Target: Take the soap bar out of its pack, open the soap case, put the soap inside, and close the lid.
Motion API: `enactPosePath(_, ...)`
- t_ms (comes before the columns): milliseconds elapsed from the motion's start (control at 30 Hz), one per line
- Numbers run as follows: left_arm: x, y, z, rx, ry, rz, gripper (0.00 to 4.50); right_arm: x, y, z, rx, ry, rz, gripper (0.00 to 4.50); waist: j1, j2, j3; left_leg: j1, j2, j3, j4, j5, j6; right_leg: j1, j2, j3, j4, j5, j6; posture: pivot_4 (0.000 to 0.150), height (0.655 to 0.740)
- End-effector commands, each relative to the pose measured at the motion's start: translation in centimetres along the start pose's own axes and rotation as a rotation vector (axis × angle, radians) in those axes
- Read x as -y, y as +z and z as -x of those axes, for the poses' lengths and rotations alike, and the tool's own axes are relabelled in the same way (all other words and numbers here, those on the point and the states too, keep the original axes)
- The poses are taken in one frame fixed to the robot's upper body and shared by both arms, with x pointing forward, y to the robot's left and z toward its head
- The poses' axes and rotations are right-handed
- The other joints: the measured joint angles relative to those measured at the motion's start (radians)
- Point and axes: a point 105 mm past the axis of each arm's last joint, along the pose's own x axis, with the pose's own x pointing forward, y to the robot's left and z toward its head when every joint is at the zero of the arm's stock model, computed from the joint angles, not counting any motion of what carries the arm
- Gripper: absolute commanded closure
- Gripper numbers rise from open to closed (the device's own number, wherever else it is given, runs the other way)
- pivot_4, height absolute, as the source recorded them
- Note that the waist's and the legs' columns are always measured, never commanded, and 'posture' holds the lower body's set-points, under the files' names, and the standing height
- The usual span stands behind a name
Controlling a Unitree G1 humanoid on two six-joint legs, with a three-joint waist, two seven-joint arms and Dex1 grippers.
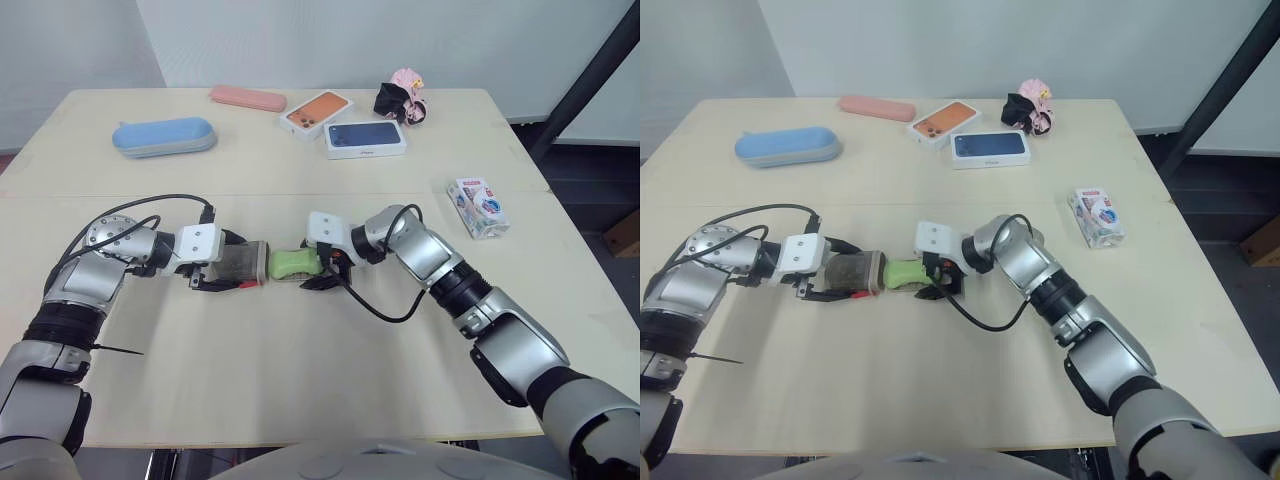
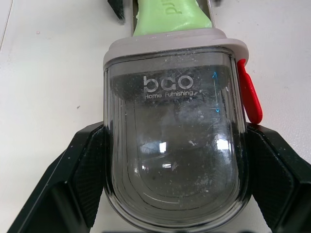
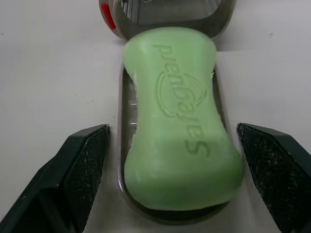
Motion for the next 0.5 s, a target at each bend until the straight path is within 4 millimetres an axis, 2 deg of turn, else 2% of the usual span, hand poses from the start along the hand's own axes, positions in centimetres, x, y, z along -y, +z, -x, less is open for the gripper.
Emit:
enactPosePath(33, -0.56, 0.61, 0.92, 0.011, 0.041, -0.026, 1.02, 0.33, 0.61, 0.11, 0.001, 0.001, 0.032, 0.00, 0.000, 0.000, 0.000, 0.000, 0.000, 0.000, 0.000, 0.000, 0.000, 0.000, 0.000, 0.000, 0.000, 0.000, 0.000, 0.150, 0.7400)
enactPosePath(67, -0.53, 0.58, 0.92, 0.011, 0.042, -0.025, 1.02, 0.35, 0.55, 0.08, 0.000, 0.001, 0.030, 0.00, 0.000, 0.000, 0.000, 0.000, 0.000, 0.000, 0.000, 0.000, 0.000, 0.000, 0.000, 0.000, 0.000, 0.000, 0.000, 0.150, 0.7400)
enactPosePath(100, -0.50, 0.54, 0.93, 0.010, 0.043, -0.024, 1.02, 0.37, 0.49, 0.05, -0.002, 0.001, 0.029, 0.40, 0.000, 0.000, 0.000, 0.000, 0.000, 0.000, 0.000, 0.000, 0.000, 0.000, 0.000, 0.000, 0.000, 0.000, 0.000, 0.150, 0.7400)
enactPosePath(167, -0.47, 0.48, 0.92, 0.009, 0.045, -0.023, 1.02, 0.38, 0.33, 0.06, -0.008, 0.004, 0.033, 0.79, 0.000, 0.000, 0.000, 0.000, 0.000, 0.000, 0.000, 0.000, 0.000, 0.000, 0.000, 0.000, 0.001, 0.000, 0.000, 0.150, 0.7400)
enactPosePath(267, -0.42, 0.38, 0.94, 0.008, 0.048, -0.020, 1.02, 0.31, 0.08, 0.19, -0.019, 0.008, 0.046, 1.82, -0.001, 0.000, 0.000, 0.001, 0.000, 0.000, 0.000, 0.000, 0.000, 0.000, 0.000, -0.001, 0.001, 0.000, 0.000, 0.150, 0.7400)
enactPosePath(300, -0.41, 0.33, 0.94, 0.007, 0.049, -0.019, 1.02, 0.28, 0.02, 0.26, -0.020, 0.008, 0.049, 1.94, -0.001, 0.000, 0.000, 0.001, 0.000, 0.000, 0.000, 0.000, 0.000, 0.000, 0.000, -0.001, 0.001, 0.000, 0.000, 0.150, 0.7400)
enactPosePath(500, -0.65, 0.34, 0.91, 0.013, 0.059, -0.014, 1.02, 0.23, -0.02, 1.03, -0.022, 0.008, 0.079, 1.95, 0.003, 0.000, 0.000, 0.001, 0.000, 0.000, 0.000, 0.000, 0.000, 0.000, -0.001, -0.001, 0.001, 0.000, 0.000, 0.150, 0.7400)
